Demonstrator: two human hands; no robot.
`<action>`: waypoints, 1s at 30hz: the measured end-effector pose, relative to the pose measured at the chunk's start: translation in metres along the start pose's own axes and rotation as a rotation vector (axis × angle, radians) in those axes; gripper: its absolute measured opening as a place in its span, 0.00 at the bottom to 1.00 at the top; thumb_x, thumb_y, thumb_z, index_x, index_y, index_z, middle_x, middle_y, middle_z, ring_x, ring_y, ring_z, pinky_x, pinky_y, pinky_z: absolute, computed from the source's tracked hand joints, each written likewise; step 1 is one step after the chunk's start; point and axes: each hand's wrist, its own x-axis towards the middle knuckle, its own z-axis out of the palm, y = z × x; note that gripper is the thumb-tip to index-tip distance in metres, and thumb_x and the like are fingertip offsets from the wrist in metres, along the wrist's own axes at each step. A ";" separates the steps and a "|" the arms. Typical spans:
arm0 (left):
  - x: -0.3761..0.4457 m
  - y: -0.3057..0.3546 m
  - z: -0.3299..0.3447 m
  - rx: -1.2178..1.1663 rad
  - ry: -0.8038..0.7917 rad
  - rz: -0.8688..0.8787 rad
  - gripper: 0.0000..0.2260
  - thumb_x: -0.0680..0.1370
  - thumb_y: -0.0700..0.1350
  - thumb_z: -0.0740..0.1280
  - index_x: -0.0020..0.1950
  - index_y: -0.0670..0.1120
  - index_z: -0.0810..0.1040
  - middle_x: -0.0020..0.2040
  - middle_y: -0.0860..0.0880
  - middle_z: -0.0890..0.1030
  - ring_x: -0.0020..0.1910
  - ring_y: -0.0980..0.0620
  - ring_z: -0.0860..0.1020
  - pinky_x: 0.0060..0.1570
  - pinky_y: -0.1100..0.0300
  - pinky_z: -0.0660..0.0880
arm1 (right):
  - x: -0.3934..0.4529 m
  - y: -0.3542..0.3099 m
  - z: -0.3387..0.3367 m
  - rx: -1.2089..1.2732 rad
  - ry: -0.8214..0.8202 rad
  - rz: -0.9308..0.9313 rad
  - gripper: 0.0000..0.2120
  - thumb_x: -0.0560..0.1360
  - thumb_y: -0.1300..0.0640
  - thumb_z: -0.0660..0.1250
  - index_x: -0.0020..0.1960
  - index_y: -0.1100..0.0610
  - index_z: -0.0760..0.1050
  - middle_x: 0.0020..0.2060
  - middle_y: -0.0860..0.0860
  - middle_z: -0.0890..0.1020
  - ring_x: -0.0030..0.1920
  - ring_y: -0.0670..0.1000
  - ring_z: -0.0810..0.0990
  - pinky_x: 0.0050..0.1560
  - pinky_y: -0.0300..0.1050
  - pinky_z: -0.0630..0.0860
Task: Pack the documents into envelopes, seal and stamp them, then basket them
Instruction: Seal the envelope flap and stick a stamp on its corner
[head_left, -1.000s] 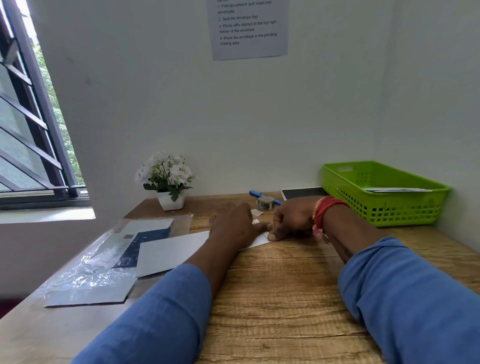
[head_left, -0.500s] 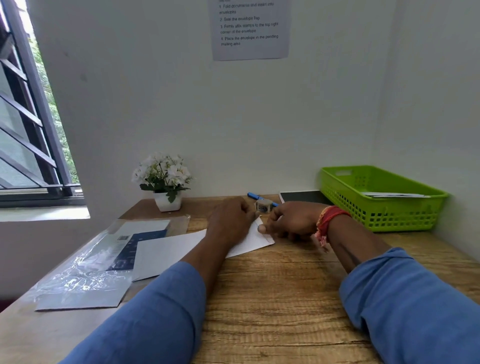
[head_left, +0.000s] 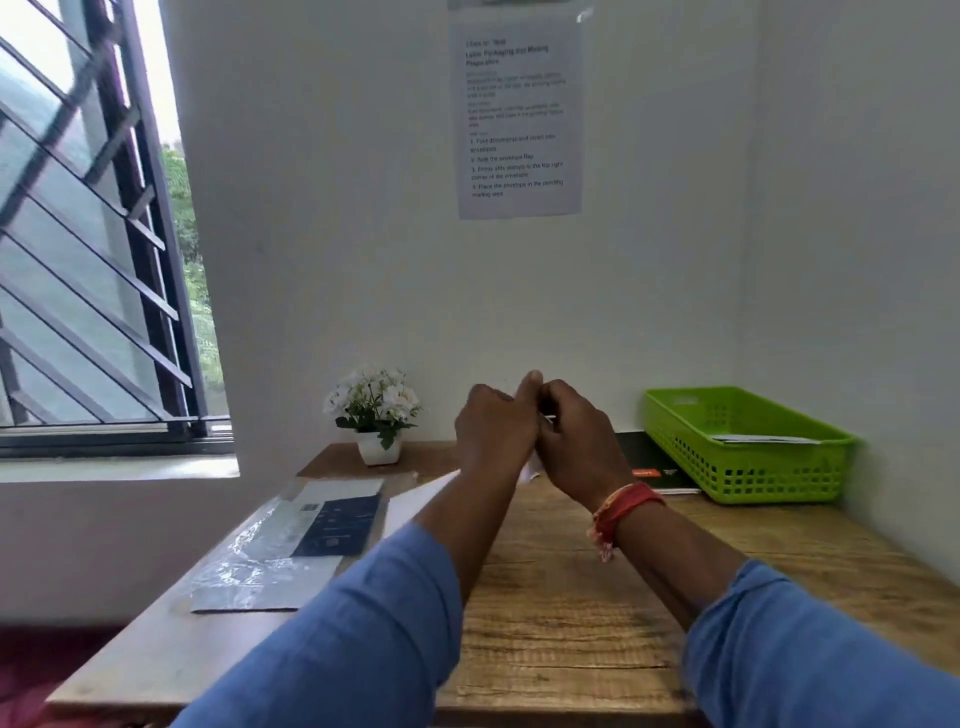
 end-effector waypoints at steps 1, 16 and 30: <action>0.001 0.013 -0.005 -0.053 -0.001 -0.036 0.22 0.74 0.64 0.65 0.46 0.45 0.82 0.41 0.47 0.84 0.44 0.47 0.82 0.48 0.52 0.79 | -0.001 -0.005 -0.002 0.019 -0.003 -0.029 0.06 0.79 0.53 0.65 0.55 0.52 0.77 0.48 0.44 0.84 0.46 0.42 0.82 0.41 0.30 0.72; -0.001 -0.025 -0.086 -0.332 -0.163 -0.483 0.05 0.80 0.32 0.63 0.52 0.42 0.72 0.54 0.37 0.79 0.46 0.40 0.80 0.22 0.52 0.79 | -0.038 0.012 -0.019 -0.785 -0.392 -0.256 0.26 0.77 0.58 0.59 0.74 0.46 0.66 0.67 0.50 0.78 0.62 0.54 0.78 0.60 0.50 0.76; -0.031 -0.080 -0.031 0.823 -0.308 0.388 0.18 0.83 0.50 0.60 0.72 0.49 0.72 0.71 0.46 0.74 0.69 0.45 0.73 0.66 0.49 0.70 | -0.051 0.038 0.006 -0.339 -0.679 0.174 0.16 0.81 0.43 0.58 0.61 0.47 0.79 0.62 0.48 0.80 0.63 0.52 0.77 0.64 0.46 0.71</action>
